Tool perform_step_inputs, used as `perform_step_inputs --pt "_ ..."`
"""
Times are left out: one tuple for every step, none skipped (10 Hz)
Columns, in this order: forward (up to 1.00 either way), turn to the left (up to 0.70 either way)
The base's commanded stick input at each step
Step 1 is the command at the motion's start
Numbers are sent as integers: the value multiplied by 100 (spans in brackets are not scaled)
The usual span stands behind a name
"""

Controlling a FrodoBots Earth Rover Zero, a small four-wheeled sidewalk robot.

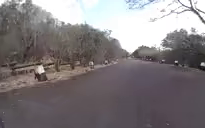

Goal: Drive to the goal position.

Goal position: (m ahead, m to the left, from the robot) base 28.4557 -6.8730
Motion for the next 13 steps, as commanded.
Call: perform_step_inputs --pt "70 0" --pt "70 0" --pt "70 0" --pt "70 0" --pt "70 0" --pt "70 0" --pt "70 0" --pt "70 0" --pt "70 0" --pt "70 -35" --pt "70 -21" --pt "70 -7" --pt "70 0"
